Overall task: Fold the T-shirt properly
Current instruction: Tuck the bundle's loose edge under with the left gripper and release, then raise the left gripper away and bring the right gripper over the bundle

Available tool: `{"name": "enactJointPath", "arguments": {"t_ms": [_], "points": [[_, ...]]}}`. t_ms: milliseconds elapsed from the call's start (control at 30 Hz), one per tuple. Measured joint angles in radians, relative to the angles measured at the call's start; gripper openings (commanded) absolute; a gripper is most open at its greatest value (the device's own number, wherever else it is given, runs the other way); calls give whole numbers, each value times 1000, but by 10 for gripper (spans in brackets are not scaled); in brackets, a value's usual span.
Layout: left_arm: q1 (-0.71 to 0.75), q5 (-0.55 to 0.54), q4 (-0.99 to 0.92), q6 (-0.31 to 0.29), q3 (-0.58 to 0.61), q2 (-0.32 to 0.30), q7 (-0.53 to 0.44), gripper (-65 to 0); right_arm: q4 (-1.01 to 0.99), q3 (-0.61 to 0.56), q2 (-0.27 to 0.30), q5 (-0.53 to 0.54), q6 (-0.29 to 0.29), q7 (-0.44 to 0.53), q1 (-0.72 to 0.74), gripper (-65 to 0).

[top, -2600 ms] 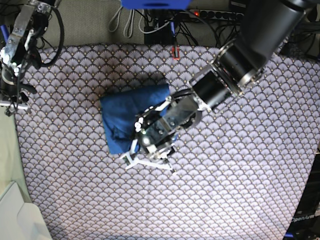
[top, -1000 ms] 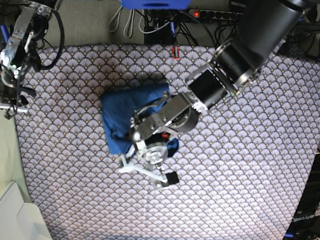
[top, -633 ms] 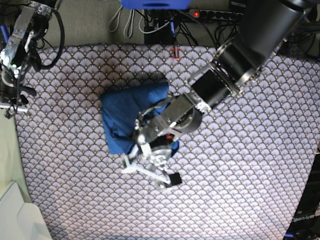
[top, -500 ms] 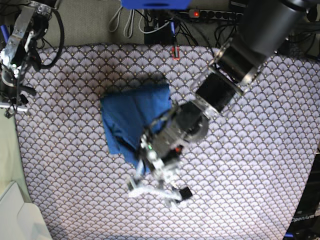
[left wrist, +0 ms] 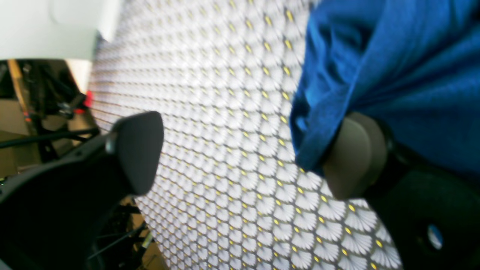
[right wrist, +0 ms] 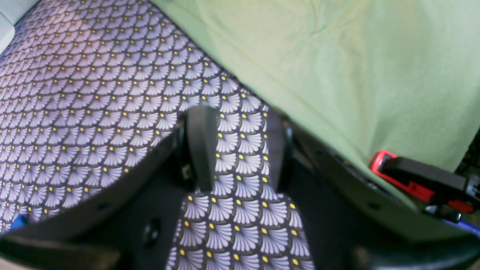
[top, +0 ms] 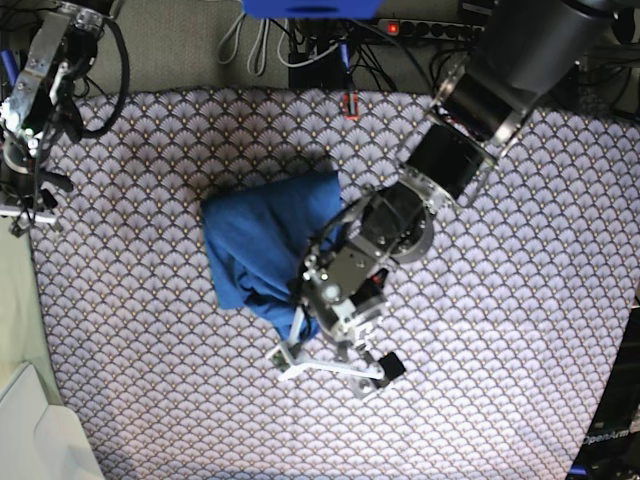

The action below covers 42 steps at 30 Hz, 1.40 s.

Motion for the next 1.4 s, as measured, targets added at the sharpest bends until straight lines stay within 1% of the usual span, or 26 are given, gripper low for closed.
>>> {"name": "enactJointPath", "arguments": {"t_ms": [167, 233, 267, 300, 333, 367, 400, 433, 533, 567, 633, 667, 733, 967, 1033, 1167, 1233, 1300, 1367, 1400], "points": [[-7, 0, 0, 0, 0, 3, 1, 0, 0, 0, 0, 0, 0, 0, -4, -417], [-6, -7, 0, 0, 0, 2, 1, 0, 1, -29, 0, -2, 8, 4, -8, -418], [-6, -7, 0, 0, 0, 2, 1, 0, 4, -48, -1, -11, 40, 7, -19, -419], [-7, -7, 0, 0, 0, 2, 1, 0, 14, -71, -4, -2, 97, 3, -40, -419], [-7, -7, 0, 0, 0, 3, 1, 0, 29, -97, -13, 6, 140, -6, -51, -419], [-7, -6, 0, -23, 0, 3, 1, 0, 43, -123, -28, 0, 161, -8, -60, -419], [-7, -6, 0, -63, 10, 2, 0, 0, 55, -142, -44, -2, 195, -8, -62, -419], [-8, -3, 0, -106, 25, -1, 0, 0, 66, -156, -57, 0, 209, -8, -61, -419], [-4, -3, -1, -251, 58, -5, 0, 0, 80, -171, -79, 0, 213, -4, -48, -419], [-4, -7, -1, -286, 58, -5, 10, 0, 80, -166, -77, -1, 213, 2, -48, -419], [-8, 0, -1, -348, 56, -6, 42, 0, 79, -157, -74, -9, 213, -1, -51, -419], [-10, 1, -1, -377, 55, -6, 37, 0, 79, -156, -70, -8, 212, -1, -51, -419], [-10, 0, -1, -406, 56, -1, 23, 0, 79, -154, -62, -8, 212, 0, -48, -419], [-24, -4, 6, -409, 40, 3, 29, 0, 79, -154, -53, -8, 213, 0, -51, -419], [-24, -8, 29, -410, -28, 10, 24, 0, 80, -161, -53, -8, 213, 1, -51, -419], [-31, 9, 67, -406, -237, -5, 35, 0, 80, -185, -53, -9, 213, 1, -46, -419], [-32, 55, 67, -404, -319, -37, 35, 0, 80, -225, -53, -8, 213, 0, -45, -419], [-23, 141, 66, -409, -378, -77, 42, 0, 80, -286, -51, -8, 213, 1, -45, -419], [-10, 216, 60, -407, -413, -128, 38, 0, 80, -348, -50, -7, 213, 0, -33, -419], [3, 232, 60, -405, -419, -160, 37, 0, 80, -374, -52, 0, 212, -3, -23, -419]]}}
